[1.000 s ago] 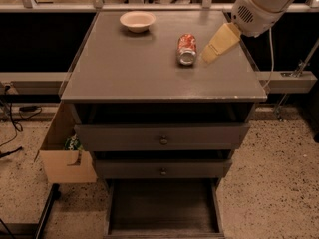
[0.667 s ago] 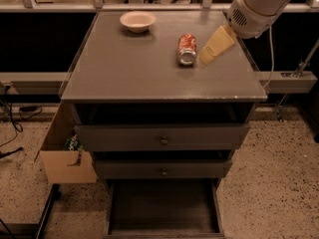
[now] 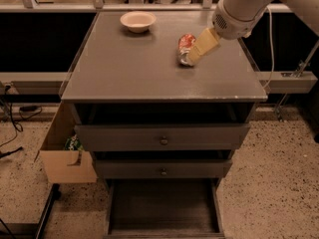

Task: Place coke can into bottom drawer

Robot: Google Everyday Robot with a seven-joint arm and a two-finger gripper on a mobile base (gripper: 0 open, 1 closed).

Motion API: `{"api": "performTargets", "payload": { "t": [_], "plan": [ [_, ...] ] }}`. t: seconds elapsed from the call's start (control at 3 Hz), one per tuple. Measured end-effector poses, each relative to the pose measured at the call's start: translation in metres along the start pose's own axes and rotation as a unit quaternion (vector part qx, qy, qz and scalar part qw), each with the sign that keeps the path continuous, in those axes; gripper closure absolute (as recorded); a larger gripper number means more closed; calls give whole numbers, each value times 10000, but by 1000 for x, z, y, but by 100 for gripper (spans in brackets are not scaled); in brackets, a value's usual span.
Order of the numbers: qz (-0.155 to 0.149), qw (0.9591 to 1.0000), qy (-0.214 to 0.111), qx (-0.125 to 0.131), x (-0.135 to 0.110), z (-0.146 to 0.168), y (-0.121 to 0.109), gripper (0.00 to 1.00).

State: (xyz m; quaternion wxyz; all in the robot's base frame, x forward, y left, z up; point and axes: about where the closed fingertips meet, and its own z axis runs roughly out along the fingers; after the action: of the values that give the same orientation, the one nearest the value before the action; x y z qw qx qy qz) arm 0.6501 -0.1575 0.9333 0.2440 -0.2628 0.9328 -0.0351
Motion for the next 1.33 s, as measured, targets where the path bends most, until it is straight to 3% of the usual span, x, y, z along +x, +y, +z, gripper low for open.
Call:
{"api": "performTargets", "payload": {
  "t": [0.33, 1.33],
  "plan": [
    [20, 10000, -62, 7, -23, 20, 5, 0],
    [617, 9977, -75, 274, -92, 75, 7, 0]
  ]
}}
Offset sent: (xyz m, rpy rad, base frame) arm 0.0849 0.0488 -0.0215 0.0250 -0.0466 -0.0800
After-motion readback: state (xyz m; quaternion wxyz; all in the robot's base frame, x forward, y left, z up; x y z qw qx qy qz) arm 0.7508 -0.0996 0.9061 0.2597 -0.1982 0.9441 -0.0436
